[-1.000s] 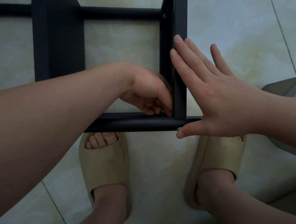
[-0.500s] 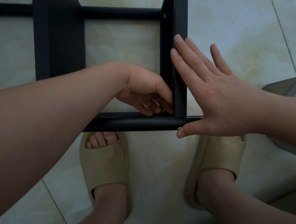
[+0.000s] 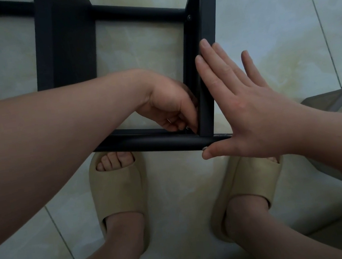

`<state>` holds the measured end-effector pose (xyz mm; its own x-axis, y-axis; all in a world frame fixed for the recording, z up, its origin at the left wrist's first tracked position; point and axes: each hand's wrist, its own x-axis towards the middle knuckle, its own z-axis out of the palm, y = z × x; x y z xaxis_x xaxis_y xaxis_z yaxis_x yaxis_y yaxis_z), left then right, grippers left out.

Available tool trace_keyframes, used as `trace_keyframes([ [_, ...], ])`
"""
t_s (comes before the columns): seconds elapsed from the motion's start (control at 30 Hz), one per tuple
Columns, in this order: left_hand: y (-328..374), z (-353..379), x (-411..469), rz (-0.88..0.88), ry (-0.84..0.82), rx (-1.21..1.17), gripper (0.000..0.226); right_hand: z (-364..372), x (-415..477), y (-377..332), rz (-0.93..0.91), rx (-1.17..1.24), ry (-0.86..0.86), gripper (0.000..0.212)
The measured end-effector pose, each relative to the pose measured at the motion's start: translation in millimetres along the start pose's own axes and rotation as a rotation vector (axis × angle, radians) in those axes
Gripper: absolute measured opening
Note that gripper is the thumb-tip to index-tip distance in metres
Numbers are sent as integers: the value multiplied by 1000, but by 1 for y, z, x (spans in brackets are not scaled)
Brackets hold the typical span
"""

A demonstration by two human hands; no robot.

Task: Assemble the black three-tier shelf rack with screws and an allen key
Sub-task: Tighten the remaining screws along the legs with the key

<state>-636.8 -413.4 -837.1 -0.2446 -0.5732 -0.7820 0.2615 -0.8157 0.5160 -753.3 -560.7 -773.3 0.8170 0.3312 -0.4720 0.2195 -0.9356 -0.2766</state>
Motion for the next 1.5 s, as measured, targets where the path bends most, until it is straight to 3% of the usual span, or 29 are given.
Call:
trace_keyframes([
  [0.37, -3, -2, -2, 19, -27, -27, 18, 0, 0, 0, 3, 7, -3, 137],
  [0.6, -2, -5, -4, -27, 43, 24, 8, 0, 0, 0, -1, 0, -5, 137],
  [0.73, 0, -2, 0, -6, 22, 17, 26, 0, 0, 0, -2, 5, -4, 137],
  [1.33, -6, -1, 0, 39, 1, -68, 24, -1, 0, 0, 1, 10, -10, 137],
  [1.5, -6, -5, -2, -58, 3, -14, 11, -1, 0, -1, 3, 13, -14, 138],
])
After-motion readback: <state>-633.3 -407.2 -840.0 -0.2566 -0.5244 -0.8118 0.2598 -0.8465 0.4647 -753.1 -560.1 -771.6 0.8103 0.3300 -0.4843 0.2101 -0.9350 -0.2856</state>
